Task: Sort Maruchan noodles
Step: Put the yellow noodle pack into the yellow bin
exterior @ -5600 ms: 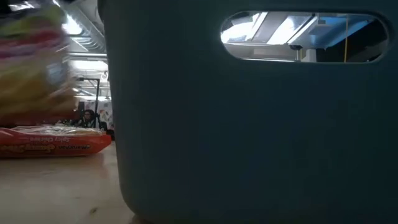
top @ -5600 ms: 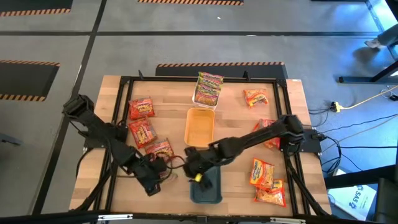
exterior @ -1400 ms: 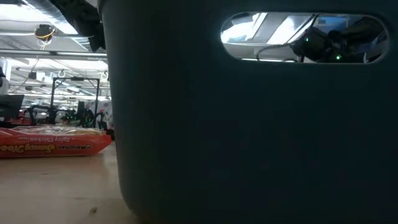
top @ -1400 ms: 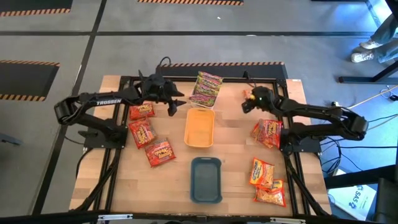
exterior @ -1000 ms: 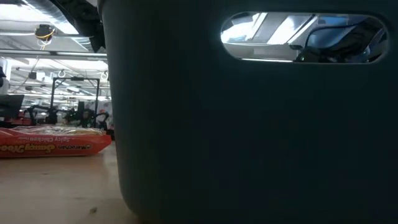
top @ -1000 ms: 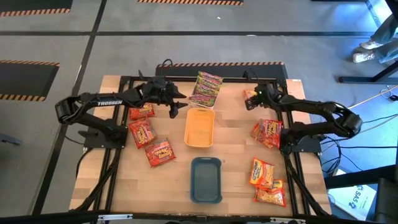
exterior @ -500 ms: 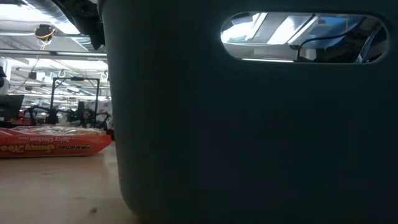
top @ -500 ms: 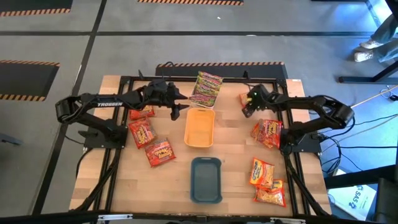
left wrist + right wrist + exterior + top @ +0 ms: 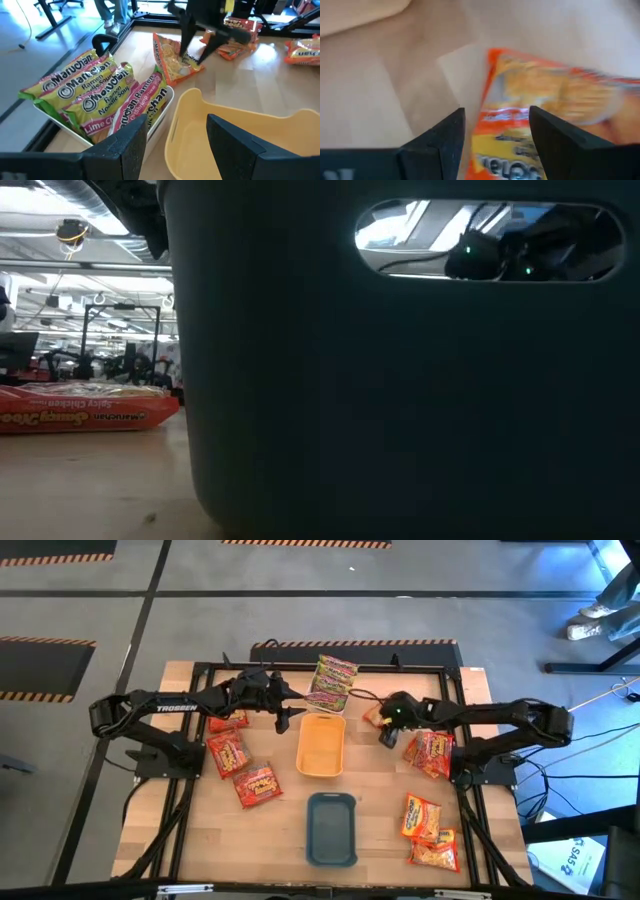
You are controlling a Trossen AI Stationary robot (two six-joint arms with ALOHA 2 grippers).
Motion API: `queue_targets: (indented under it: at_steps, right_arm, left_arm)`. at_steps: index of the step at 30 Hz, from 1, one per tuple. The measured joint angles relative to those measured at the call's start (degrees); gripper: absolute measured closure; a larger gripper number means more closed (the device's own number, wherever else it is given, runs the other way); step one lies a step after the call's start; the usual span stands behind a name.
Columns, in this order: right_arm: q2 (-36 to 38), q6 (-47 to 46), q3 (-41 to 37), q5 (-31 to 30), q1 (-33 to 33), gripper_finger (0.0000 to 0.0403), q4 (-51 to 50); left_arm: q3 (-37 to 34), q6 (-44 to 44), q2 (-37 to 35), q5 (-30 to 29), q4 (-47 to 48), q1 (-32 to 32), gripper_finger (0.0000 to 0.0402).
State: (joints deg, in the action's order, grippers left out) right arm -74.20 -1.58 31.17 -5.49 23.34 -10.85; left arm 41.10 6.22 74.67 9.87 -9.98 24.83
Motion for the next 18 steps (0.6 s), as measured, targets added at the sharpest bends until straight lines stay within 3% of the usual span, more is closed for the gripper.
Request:
queue_targets:
  at_steps: [4, 7, 12, 18]
  right_arm:
    - [4.01, -9.41, 2.85, -13.58, -0.19, 0.0198, -6.91]
    - [6.19, -14.95, 3.02, -16.38, 1.96, 0.0198, -11.08]
    - [5.97, -17.49, 3.02, -11.51, 8.74, 0.0181, -15.72]
    - [1.42, -13.86, 3.02, 1.21, 17.01, 0.0111, -13.45]
  left_arm:
    - [0.00, 1.71, 0.00, 0.00, 0.00, -0.06, 0.0204]
    - [-0.11, 1.80, 0.00, 0.09, -0.11, -0.50, 0.0204]
    - [-2.02, 1.97, 0.01, 0.14, -0.64, -1.41, 0.0204]
    - [-3.78, 1.44, 0.02, 0.11, -1.86, -2.87, 0.0204]
